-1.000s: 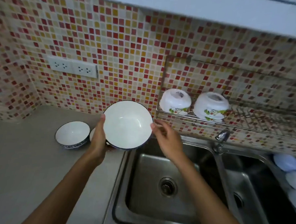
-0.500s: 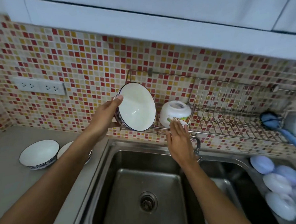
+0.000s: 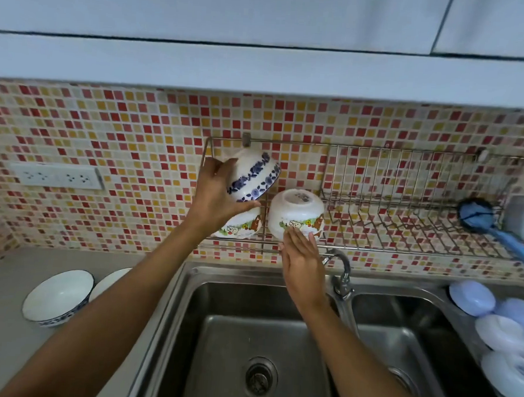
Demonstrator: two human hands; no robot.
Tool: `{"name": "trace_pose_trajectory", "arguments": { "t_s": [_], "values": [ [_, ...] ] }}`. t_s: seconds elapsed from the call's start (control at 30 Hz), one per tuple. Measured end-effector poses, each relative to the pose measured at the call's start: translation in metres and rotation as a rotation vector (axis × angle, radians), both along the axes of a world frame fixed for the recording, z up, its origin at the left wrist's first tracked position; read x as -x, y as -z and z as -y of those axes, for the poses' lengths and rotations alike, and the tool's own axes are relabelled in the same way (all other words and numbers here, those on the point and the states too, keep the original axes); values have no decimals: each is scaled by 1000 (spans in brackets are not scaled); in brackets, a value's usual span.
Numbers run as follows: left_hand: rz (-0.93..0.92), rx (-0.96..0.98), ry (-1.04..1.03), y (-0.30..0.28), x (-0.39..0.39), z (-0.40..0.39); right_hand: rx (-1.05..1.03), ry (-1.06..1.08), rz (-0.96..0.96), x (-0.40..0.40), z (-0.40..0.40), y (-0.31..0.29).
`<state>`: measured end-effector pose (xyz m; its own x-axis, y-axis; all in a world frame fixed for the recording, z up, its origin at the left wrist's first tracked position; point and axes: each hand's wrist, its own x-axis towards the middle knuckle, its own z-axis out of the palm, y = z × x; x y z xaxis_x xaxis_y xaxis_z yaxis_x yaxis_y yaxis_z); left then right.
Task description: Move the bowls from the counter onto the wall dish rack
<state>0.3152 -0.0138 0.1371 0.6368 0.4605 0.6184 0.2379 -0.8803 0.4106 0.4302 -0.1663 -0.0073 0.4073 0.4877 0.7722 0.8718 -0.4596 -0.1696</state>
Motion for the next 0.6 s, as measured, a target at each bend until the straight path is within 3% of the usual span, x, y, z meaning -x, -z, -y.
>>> {"name": "trace_pose_trajectory", "arguments": {
  "t_s": [0.23, 0.6],
  "values": [
    [-261, -226, -22, 29, -12, -8, -32, -10, 3, -2, -2, 3],
    [-375, -246, -34, 53, -16, -29, -36, -5, -7, 0, -1, 4]
  ]
}}
